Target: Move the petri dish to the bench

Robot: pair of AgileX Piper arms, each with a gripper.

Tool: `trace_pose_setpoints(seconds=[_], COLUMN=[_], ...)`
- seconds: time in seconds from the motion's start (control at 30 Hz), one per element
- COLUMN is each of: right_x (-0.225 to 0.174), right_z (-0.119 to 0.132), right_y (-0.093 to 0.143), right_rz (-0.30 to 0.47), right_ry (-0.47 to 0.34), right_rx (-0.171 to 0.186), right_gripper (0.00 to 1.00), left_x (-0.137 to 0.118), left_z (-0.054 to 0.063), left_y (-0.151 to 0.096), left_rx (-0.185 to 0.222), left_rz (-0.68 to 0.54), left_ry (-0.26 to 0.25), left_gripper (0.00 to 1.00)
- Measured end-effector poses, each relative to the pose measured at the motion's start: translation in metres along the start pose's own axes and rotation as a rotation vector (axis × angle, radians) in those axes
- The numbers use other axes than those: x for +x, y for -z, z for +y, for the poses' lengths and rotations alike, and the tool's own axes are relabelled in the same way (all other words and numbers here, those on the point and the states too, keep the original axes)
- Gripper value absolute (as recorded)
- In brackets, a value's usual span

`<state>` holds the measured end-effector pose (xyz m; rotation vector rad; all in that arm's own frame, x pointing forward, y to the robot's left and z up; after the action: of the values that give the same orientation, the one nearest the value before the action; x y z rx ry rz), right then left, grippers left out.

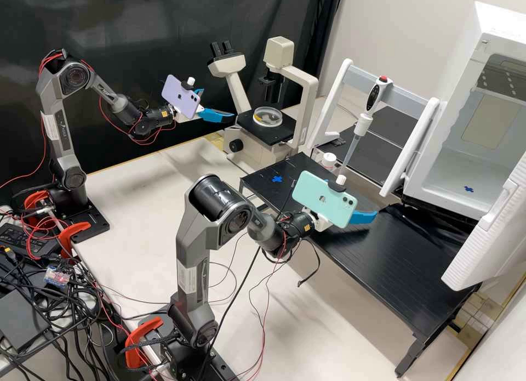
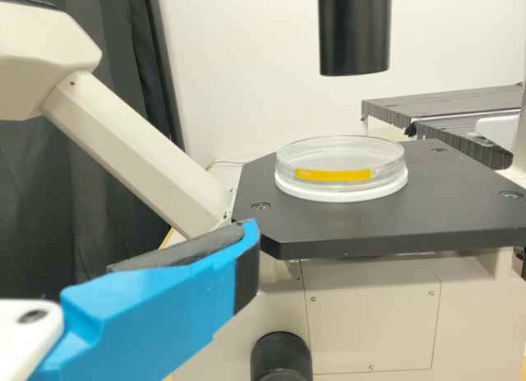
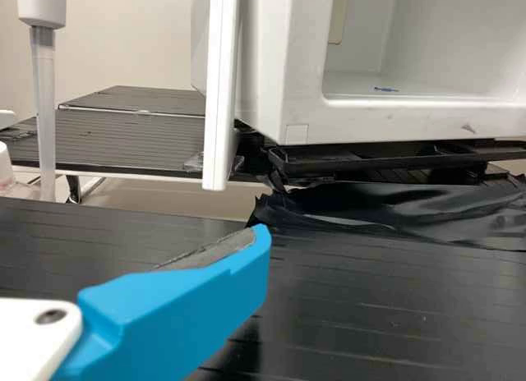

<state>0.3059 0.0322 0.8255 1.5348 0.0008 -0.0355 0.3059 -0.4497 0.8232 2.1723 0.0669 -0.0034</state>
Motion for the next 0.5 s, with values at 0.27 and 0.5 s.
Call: trace_pose_setpoints(seconds=[0.27,0.5], right_x=[-0.001,-0.026], right_z=[-0.001,-0.005], right_y=[-0.001,0.005], right_rz=[-0.003,0.026], right_ry=[0.004,0.008], right_rx=[0.000,0.000], right_gripper=[1.00,1.00], left_x=[0.000,0.000], left_z=[0.000,0.000], left_y=[0.000,0.000], left_rx=[0.000,0.000], left_rz=[0.000,0.000], left_ry=[0.000,0.000], left_gripper=[1.00,1.00])
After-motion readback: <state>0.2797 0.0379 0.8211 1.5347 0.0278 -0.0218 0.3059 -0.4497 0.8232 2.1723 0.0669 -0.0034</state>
